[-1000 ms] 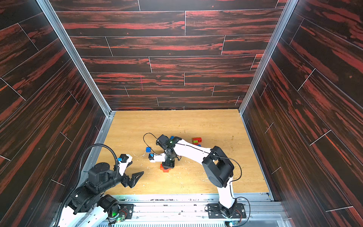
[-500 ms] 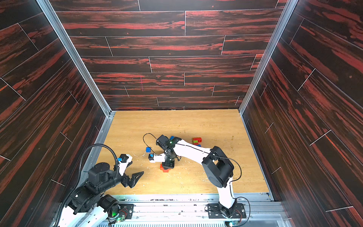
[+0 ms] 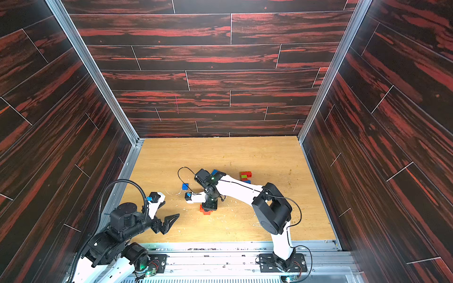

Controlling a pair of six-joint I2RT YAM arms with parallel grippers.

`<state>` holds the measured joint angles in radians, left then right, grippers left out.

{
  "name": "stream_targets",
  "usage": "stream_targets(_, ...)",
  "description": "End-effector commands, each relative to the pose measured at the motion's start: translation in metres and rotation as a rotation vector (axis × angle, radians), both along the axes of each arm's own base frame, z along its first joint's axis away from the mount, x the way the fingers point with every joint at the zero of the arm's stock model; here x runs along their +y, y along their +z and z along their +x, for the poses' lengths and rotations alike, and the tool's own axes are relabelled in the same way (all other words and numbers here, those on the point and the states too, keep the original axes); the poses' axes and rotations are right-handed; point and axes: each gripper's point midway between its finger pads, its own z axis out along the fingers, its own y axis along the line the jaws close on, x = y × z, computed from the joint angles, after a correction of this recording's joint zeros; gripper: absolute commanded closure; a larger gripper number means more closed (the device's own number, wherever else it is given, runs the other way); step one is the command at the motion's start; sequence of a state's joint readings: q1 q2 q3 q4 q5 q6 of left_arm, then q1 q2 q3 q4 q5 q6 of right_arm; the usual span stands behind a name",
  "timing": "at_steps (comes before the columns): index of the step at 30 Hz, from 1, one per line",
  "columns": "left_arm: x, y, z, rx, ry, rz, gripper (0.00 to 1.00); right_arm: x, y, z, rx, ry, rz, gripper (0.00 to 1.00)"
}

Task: Assemble the letter f with lego
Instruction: Assemble the lego brick with the lego brick.

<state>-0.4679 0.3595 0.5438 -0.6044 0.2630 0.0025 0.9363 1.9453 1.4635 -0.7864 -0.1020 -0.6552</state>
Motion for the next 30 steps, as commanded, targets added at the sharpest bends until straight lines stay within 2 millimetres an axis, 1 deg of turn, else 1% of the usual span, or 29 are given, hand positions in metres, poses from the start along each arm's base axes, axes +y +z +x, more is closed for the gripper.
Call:
stream_targets(1, -0.003, -0.003, -0.001, 0.007, -0.016, -0.002, 0.00, -0.034, -0.052, -0.033, 0.108, 0.019, -0.190, 0.75)
stream_targets(6, -0.003, -0.003, -0.001, 0.008, -0.014, -0.003, 0.00, -0.036, -0.056, -0.042, 0.131, 0.010, -0.204, 0.75)
stream_targets(14, -0.003, -0.003, -0.001, 0.011, -0.016, -0.002, 0.00, -0.037, -0.060, -0.049, 0.159, -0.001, -0.201, 0.75)
stream_targets(17, -0.003, -0.004, -0.001, 0.010, -0.016, -0.001, 0.00, -0.035, -0.058, -0.049, 0.163, -0.004, -0.194, 0.75)
stream_targets(20, -0.003, -0.003, -0.001, 0.010, -0.016, -0.002, 0.00, -0.032, -0.054, -0.046, 0.162, -0.014, -0.191, 0.74)
stream_targets(22, -0.003, -0.003, -0.001, 0.008, -0.015, -0.002, 0.00, -0.028, -0.049, -0.041, 0.165, -0.042, -0.189, 0.72)
stream_targets(30, -0.003, -0.003, -0.001, 0.008, -0.015, -0.002, 0.00, -0.011, -0.023, -0.017, 0.075, -0.069, -0.121, 0.59)
